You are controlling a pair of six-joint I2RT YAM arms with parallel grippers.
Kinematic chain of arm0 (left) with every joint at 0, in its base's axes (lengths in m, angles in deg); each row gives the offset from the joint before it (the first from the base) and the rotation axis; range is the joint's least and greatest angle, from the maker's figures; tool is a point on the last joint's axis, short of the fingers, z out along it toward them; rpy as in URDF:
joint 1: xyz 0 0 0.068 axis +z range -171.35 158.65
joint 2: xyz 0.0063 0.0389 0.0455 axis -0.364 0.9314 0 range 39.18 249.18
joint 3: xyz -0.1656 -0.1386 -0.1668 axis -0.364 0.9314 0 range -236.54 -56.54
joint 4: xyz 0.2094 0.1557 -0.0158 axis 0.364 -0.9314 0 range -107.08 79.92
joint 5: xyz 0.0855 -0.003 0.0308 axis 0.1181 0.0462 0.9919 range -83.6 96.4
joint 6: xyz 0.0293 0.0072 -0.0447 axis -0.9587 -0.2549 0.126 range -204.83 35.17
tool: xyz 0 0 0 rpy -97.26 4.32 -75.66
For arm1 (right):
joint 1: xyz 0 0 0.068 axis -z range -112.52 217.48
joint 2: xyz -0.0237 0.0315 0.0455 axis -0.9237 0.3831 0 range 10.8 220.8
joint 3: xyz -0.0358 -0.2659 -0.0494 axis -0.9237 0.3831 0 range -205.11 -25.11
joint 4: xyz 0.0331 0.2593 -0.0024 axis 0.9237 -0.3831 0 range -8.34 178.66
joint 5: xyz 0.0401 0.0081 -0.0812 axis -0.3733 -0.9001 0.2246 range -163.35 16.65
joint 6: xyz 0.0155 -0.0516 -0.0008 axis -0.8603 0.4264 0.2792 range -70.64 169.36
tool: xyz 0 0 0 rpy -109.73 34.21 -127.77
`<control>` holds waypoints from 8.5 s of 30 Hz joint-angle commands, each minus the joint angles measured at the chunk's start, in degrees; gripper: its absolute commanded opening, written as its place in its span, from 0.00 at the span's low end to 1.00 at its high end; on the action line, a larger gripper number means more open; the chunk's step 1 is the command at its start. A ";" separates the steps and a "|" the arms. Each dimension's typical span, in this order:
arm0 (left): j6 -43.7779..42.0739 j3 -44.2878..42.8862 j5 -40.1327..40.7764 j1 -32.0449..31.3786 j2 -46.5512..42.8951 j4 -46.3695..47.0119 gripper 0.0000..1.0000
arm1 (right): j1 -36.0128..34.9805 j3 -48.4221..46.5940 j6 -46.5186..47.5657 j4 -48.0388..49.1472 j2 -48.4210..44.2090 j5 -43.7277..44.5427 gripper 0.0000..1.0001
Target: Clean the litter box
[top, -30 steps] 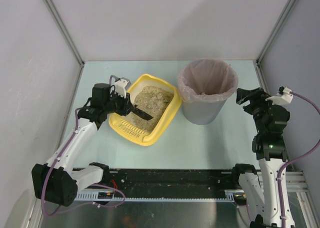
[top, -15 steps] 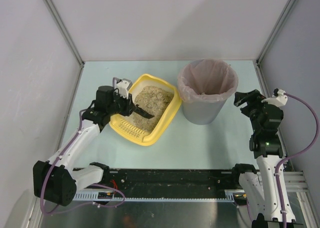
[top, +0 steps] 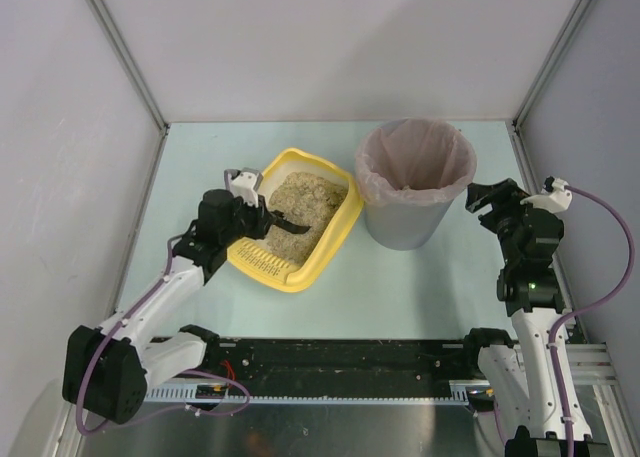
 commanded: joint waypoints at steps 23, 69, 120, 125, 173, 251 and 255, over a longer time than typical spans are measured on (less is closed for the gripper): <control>3.11 16.77 3.85 -0.11 -5.99 25.79 0.00 | -1.80 -0.12 -2.34 2.98 -2.61 -0.03 0.79; 2.24 37.69 1.48 0.85 -20.49 58.58 0.00 | -5.49 -0.30 -2.78 4.21 -3.49 1.11 0.78; 6.99 39.79 -1.64 3.14 -33.24 56.30 0.00 | -8.48 -0.39 -1.63 4.74 -2.26 5.07 0.78; 7.78 40.15 -2.75 3.40 -35.87 55.77 0.00 | -8.56 -0.30 -1.37 4.74 -2.78 5.42 0.78; 7.08 8.25 -3.78 3.67 -39.48 3.40 0.00 | -9.09 -0.30 -0.84 3.50 -4.54 7.35 0.78; -64.03 -52.84 -10.21 -27.97 22.22 -11.56 0.00 | -8.92 -0.30 0.82 0.25 -11.75 9.55 0.79; -63.85 -53.19 -10.03 -27.97 22.39 -11.47 0.00 | -8.92 -0.39 1.18 0.34 -11.31 9.81 0.80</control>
